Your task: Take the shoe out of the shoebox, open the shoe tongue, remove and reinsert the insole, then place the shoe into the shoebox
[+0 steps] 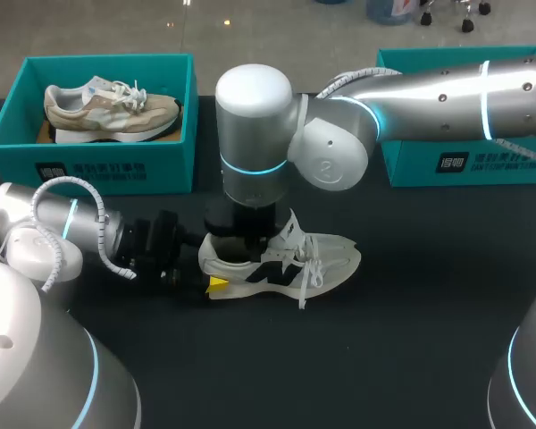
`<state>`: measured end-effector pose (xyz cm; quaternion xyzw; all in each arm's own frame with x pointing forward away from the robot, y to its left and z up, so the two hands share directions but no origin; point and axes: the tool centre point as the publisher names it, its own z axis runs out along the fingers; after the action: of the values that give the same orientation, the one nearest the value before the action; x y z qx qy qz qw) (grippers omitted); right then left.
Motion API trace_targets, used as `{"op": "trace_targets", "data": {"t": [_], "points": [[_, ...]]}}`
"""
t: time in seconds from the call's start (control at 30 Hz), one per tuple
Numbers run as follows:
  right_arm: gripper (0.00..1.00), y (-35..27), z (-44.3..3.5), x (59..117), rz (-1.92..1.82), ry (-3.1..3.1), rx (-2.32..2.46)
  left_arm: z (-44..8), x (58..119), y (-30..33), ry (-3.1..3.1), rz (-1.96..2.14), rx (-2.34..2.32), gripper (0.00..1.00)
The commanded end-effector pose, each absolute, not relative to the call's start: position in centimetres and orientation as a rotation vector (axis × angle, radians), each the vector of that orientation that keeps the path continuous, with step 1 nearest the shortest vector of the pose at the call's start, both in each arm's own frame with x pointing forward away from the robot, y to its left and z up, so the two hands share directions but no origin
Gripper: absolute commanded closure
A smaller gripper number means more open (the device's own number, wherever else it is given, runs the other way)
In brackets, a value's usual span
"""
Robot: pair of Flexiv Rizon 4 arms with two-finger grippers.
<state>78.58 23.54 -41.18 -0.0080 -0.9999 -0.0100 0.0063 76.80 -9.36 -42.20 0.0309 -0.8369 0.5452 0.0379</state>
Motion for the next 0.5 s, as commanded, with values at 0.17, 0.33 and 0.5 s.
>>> {"op": "trace_targets", "data": {"t": [0.17,0.33,0.5], "points": [[1.00,23.9,-44.5,78.3,0.001,-3.076,-0.041,-42.6,76.9,-9.4,-2.569,1.670,0.094,1.00],[1.00,23.7,-45.0,78.1,0.005,-3.062,-0.066,-42.6,76.9,-9.4,-2.569,1.670,0.094,1.00],[1.00,22.6,-43.6,78.0,0.010,-3.081,-0.114,-42.6,76.9,-9.4,-2.569,1.670,0.094,1.00]]}}
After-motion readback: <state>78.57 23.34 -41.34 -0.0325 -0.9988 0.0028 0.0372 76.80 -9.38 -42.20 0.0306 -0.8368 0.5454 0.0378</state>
